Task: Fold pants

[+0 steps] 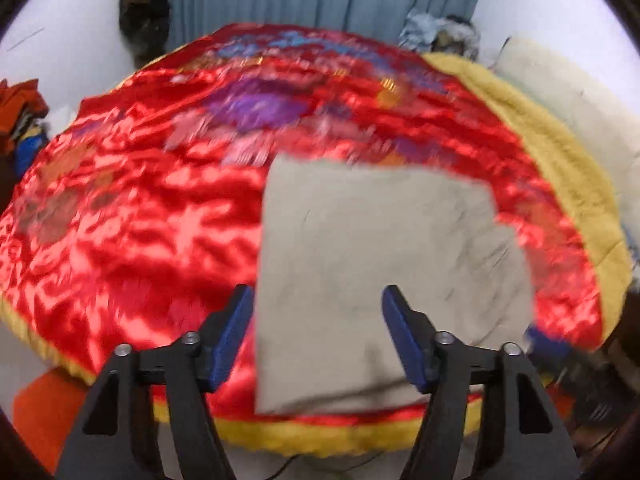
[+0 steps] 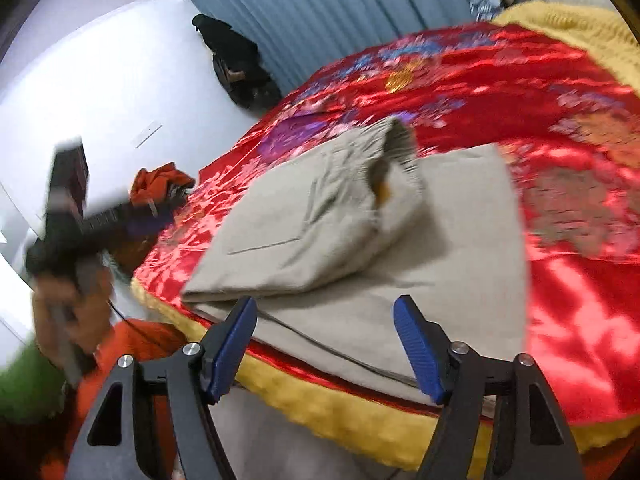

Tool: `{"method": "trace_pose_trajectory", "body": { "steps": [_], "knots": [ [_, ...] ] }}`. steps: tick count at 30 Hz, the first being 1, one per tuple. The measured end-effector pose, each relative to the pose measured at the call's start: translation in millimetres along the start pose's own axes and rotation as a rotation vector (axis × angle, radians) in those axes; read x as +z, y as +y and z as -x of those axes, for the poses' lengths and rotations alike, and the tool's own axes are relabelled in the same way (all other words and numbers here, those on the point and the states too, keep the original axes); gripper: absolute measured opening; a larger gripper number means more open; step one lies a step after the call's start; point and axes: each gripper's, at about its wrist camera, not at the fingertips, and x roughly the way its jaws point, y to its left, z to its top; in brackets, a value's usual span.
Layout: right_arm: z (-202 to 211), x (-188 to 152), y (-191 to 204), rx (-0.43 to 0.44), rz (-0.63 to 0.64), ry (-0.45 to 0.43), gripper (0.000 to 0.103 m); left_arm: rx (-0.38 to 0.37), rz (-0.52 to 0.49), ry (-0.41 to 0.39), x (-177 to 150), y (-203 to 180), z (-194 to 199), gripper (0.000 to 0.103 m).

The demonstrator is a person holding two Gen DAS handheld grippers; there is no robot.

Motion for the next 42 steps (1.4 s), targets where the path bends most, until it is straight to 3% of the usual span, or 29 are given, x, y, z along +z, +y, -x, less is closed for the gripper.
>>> {"method": "trace_pose_trajectory", "body": {
  "steps": [3, 8, 11, 13, 15, 18, 20, 23, 27, 31, 36, 39, 42],
  "knots": [
    [-2, 10, 2, -0.085, -0.008, -0.014, 0.057, 0.022, 0.015, 0.009, -17, 2, -7, 0.063],
    [-15, 28, -10, -0.061, -0.107, 0.023, 0.041, 0.014, 0.034, 0.014, -23, 8, -8, 0.063],
    [-30, 32, -11, -0.104, -0.13, 0.067, 0.035, 0.016, 0.01, 0.0, -23, 4, -8, 0.063],
    [-33, 36, -12, -0.129, -0.133, 0.055, 0.012, 0.023, -0.012, -0.016, -23, -2, -2, 0.063],
    [-18, 40, -6, -0.119, -0.114, -0.006, 0.009, 0.022, -0.042, -0.053, -23, -10, 5, 0.064],
    [-10, 45, 1, -0.172, -0.016, -0.07, 0.008, 0.017, -0.126, -0.058, -25, -29, -2, 0.067],
    [-25, 43, -15, -0.213, -0.045, -0.016, 0.008, 0.022, -0.192, -0.005, -29, -44, -22, 0.067],
    [-32, 34, -34, -0.198, -0.101, 0.018, 0.014, 0.073, -0.247, 0.011, -35, -56, -37, 0.065],
    [-15, 29, -45, -0.138, -0.147, -0.023, 0.063, 0.029, -0.209, 0.013, -30, -53, -37, 0.066],
    [-29, 33, -63, -0.028, -0.233, 0.032, 0.064, 0.042, -0.224, 0.008, -32, -59, -39, 0.066],
    [-51, 47, -83, 0.005, -0.326, 0.054, 0.063, 0.049, -0.23, 0.01, -33, -61, -38, 0.066],
    [-58, 55, -78, 0.017, -0.304, 0.082, 0.059, 0.057, -0.232, 0.01, -34, -62, -39, 0.066],
    [-63, 59, -71, -0.026, -0.239, 0.114, 0.054, 0.058, -0.236, 0.01, -35, -62, -40, 0.066]
  ]
}}
